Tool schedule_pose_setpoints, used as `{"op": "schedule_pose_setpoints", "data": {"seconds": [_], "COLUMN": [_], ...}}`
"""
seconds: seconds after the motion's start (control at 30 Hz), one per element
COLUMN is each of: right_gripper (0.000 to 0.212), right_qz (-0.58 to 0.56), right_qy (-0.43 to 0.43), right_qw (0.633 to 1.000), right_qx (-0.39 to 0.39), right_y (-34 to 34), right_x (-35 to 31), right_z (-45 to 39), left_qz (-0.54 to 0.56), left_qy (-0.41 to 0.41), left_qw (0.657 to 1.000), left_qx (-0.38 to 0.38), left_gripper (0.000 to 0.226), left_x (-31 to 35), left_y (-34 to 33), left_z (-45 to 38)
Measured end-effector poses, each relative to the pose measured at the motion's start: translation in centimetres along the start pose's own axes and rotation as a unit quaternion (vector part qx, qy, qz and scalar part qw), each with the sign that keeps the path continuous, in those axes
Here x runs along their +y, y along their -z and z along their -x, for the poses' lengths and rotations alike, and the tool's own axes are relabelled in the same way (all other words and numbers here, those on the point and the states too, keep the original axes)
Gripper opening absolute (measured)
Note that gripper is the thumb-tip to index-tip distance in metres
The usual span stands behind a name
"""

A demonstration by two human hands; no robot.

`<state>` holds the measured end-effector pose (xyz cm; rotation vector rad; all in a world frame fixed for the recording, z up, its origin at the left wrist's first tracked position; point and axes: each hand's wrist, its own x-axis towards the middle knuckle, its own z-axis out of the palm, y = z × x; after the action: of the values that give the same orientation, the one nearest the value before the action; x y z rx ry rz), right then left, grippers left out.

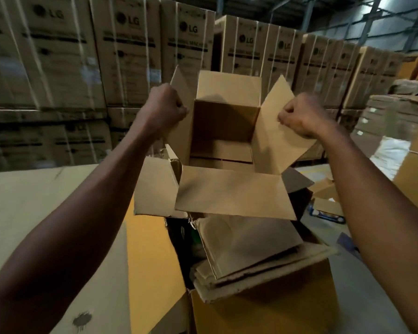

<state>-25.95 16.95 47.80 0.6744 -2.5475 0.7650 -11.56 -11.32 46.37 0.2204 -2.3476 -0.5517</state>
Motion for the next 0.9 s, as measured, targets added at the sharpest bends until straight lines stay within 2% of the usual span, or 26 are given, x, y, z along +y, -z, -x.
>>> {"op": "schedule_pose_setpoints", "data": {"seconds": [0.13,0.27,0.53,0.9], "right_gripper": [0.015,0.014,0.016,0.012], "right_qz": [-0.004,-0.007,0.006,-0.022], "right_qy": [0.043,0.061,0.054,0.070], "right_qw": [0.998,0.996,0.991,0.982], "right_qx": [-0.037,-0.065,-0.123,-0.176], "right_y": [-1.9,-3.8,-8.8,-7.8], "right_x": [0.2,0.6,3.5,7.6], "right_z": [-4.1,-7.1,-10.1,-12.1], "left_qz": [-0.037,-0.040,0.001,-0.030], "left_qy": [0.047,0.061,0.113,0.200], "left_qw": [0.998,0.997,0.994,0.978], "left_qx": [0.001,0.003,0.005,-0.043], "left_gripper": [0.014,0.013,0.013,0.014], "left_x": [-1.2,-1.8,-2.8,-1.9], "left_y": [-0.5,-0.7,-3.0,-6.5], "left_z": [-0.7,-2.2,-3.4,-3.6]}}
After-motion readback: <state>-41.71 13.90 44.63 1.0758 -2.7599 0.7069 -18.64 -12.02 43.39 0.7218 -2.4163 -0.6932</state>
